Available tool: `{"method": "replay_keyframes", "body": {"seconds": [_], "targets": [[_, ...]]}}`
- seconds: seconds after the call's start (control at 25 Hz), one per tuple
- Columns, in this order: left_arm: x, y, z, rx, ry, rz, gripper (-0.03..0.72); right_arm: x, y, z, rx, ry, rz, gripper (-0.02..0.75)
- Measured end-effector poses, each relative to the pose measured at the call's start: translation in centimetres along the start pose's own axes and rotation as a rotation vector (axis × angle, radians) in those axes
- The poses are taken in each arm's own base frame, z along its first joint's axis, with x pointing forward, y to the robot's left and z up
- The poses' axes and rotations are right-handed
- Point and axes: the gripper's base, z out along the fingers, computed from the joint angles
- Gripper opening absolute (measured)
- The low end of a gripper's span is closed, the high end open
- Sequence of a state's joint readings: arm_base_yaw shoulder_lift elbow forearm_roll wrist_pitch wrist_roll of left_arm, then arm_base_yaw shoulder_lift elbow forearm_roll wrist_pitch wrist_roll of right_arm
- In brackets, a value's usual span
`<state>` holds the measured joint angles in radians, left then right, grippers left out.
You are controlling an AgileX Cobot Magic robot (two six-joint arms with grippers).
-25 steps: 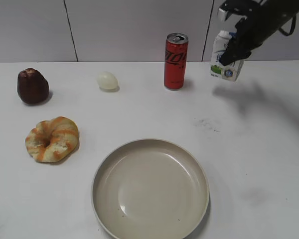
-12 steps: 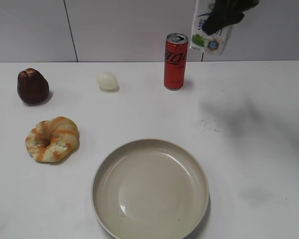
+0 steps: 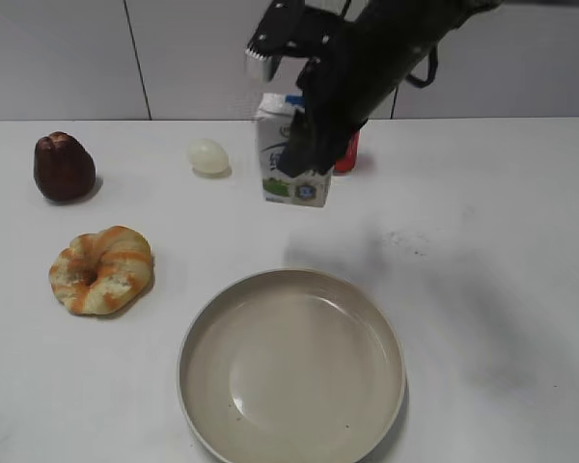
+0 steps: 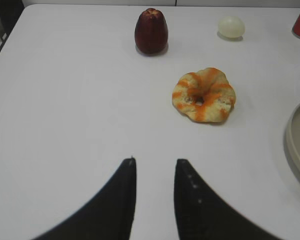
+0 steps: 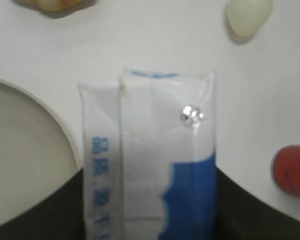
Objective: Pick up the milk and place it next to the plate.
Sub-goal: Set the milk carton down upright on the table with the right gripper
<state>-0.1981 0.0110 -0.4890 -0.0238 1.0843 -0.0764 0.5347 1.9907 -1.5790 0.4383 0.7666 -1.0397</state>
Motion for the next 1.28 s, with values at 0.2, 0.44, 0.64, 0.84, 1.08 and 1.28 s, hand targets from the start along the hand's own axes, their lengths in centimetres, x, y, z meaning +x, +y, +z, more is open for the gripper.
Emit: {"method": "replay_keyframes", "body": {"seconds": [0.2,0.44,0.64,0.84,1.08,1.28], "targets": [[0.0,0.0,0.0,0.0,0.0,0.0,0.209,0.7,1.4,2.1,0.054,-0.019,-0.062,0.302],[0.0,0.0,0.0,0.0,0.0,0.0,0.209,2.6,2.0,3.6,0.063,0.011,-0.058,0.302],[0.0,0.0,0.0,0.0,0.0,0.0,0.209,3.5,1.6,5.6,0.087,0.023,-0.051,0.302],[0.0,0.0,0.0,0.0,0.0,0.0,0.209,4.0,1.8,6.4,0.066,0.042,-0.045,0.302],[0.0,0.0,0.0,0.0,0.0,0.0,0.209,4.1,2.0,6.4,0.049,0.05,-0.045,0.42],[0.0,0.0,0.0,0.0,0.0,0.0,0.209,4.0,1.9,6.3,0.062,0.048,-0.054,0.594]]}}
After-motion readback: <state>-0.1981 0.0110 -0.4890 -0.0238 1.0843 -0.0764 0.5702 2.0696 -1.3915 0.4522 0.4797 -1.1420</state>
